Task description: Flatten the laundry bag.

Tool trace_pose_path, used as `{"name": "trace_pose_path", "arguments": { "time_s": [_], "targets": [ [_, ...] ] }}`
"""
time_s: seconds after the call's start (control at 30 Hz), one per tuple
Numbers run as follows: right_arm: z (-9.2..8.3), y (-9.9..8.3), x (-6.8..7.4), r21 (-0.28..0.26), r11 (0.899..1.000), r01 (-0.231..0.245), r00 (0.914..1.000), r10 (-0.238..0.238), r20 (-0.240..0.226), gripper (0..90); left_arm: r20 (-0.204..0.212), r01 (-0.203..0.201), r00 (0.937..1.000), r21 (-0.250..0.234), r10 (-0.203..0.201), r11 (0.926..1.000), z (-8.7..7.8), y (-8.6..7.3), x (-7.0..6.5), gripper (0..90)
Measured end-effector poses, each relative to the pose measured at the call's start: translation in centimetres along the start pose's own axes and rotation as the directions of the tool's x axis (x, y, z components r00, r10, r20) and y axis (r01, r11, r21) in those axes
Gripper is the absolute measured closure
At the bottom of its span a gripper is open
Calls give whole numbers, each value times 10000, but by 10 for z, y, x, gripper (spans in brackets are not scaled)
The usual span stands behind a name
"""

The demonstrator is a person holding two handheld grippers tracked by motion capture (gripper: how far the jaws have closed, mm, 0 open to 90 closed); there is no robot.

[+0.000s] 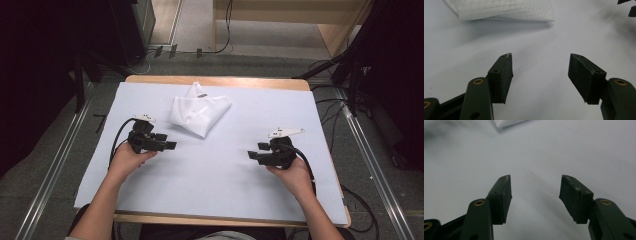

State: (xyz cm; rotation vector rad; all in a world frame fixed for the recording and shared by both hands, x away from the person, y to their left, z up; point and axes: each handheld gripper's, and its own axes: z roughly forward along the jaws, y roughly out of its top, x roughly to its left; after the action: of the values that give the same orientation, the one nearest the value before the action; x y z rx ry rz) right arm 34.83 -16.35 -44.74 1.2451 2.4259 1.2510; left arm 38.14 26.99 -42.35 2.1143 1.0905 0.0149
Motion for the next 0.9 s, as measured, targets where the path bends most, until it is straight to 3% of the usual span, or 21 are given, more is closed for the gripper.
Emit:
{"name": "trace_pose_path", "arguments": {
  "time_s": [0.9],
  "targets": [
    [1,9,8,-25,10000,-6,10000,6,-67,465,23,176,9998,-202,-175,9996,-7,-4,2,373]
  ]
}}
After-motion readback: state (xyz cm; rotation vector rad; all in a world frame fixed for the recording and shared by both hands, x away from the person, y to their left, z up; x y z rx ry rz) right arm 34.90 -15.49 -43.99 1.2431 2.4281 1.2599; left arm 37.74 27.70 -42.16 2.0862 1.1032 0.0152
